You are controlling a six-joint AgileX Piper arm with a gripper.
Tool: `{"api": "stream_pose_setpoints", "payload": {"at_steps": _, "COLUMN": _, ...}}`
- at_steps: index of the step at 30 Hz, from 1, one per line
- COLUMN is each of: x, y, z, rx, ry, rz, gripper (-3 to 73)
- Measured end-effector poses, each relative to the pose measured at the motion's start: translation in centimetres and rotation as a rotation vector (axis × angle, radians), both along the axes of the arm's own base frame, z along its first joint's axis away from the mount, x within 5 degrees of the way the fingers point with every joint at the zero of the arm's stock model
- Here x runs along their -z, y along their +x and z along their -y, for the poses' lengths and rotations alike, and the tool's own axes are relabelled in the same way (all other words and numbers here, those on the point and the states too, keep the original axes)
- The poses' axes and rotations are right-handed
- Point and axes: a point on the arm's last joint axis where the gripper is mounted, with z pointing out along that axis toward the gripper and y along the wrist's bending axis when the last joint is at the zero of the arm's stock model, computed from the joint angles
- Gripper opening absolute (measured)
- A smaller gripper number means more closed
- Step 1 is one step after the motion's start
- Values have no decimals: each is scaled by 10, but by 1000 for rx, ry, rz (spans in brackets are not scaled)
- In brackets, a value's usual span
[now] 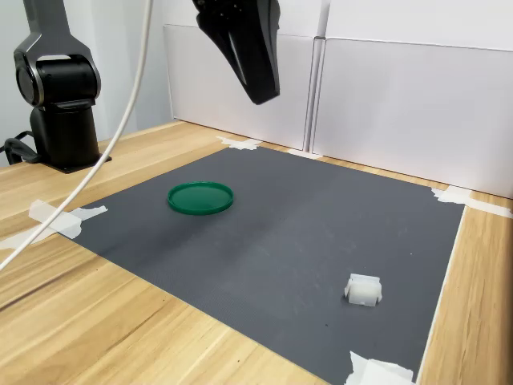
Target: Grasp a white terminal and put it in the green lid.
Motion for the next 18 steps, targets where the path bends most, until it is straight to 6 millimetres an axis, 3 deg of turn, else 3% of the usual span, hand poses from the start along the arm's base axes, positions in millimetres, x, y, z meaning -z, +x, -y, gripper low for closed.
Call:
{"api": "stream_pose_setpoints", "payload": {"at_steps": 6, "x": -3, "y": 5, "z": -10, "rx": -119, "ry": 62, "rz": -125, "gripper": -15}}
{"api": "stream_pose_setpoints", "payload": {"at_steps": 10, "x": -4, "y": 14, "z": -8, "rx": -128, "ry": 46, "rz": -147, "gripper": 55}}
{"api": "stream_pose_setpoints", "payload": {"at_steps": 18, "x": -8, "y": 20, "z": -5, "rx": -128, "ry": 10, "rz": -110, "gripper": 436}}
